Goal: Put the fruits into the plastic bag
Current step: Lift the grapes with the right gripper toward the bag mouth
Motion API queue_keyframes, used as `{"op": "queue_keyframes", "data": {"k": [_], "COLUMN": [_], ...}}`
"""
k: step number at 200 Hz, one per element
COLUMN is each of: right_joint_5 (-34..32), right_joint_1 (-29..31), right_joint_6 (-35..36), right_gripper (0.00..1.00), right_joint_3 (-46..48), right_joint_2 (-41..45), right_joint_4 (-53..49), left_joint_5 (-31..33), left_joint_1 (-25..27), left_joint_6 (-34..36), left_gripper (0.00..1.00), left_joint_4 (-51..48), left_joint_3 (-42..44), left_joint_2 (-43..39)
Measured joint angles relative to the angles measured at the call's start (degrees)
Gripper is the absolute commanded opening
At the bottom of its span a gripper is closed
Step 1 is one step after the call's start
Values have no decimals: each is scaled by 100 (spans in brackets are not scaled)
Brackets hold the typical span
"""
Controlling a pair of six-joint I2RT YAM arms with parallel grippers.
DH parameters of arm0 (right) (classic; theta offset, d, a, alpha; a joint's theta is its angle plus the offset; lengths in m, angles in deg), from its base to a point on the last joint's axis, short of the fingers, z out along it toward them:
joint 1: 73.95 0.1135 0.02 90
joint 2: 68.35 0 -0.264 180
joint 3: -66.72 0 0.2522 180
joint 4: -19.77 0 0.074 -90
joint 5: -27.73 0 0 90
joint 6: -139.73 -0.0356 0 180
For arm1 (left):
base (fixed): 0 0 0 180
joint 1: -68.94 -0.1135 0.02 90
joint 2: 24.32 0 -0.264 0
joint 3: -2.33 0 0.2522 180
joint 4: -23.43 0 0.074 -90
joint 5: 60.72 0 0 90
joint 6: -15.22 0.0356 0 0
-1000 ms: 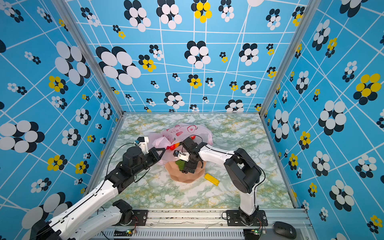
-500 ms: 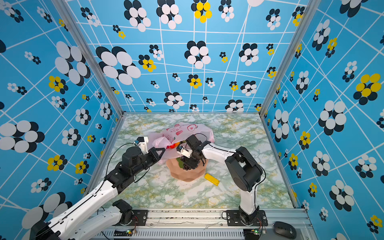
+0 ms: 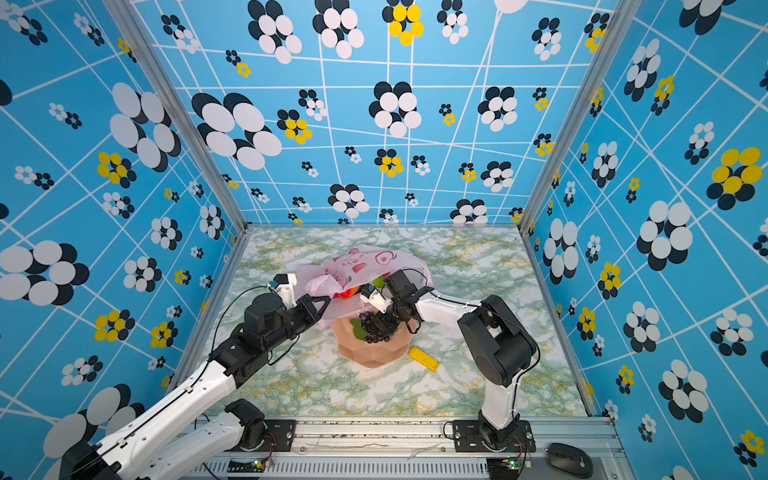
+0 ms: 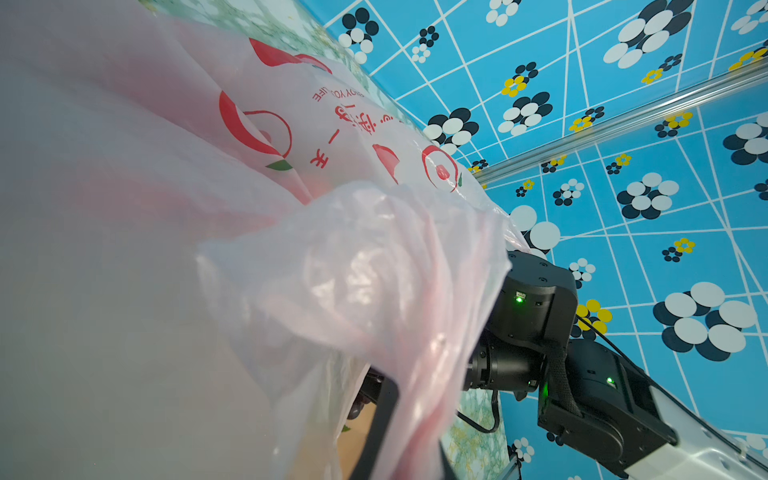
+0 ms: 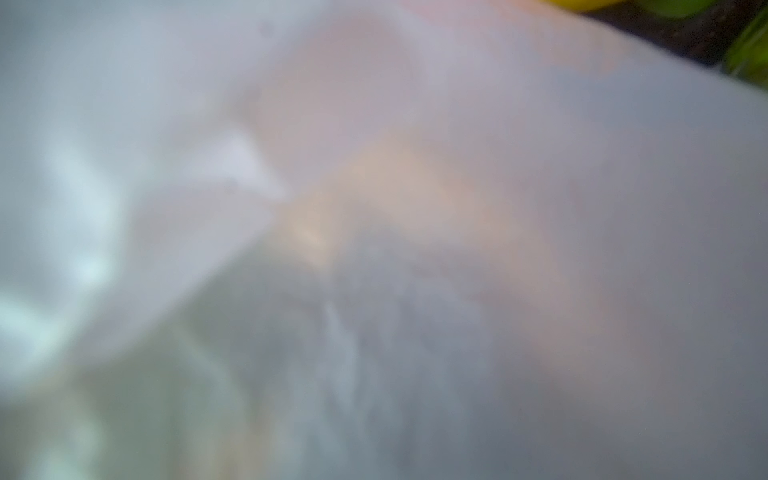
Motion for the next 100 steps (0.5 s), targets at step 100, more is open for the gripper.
{"op": "queue_keyframes", "data": {"k": [100], "right_joint_5": [1344], "right_joint_1": [-254], "right_joint_6": [-2184], "right_gripper": [38], "right_joint_3": [973], "right_joint_2": [190], "right_joint_4": [2852], "left_joint_5": [0], "left_joint_1": [0], "left_joint_6": [0], "left_gripper": [0], "left_joint_4": [0], "left_joint_3": [0], "left_joint_2": [0]}}
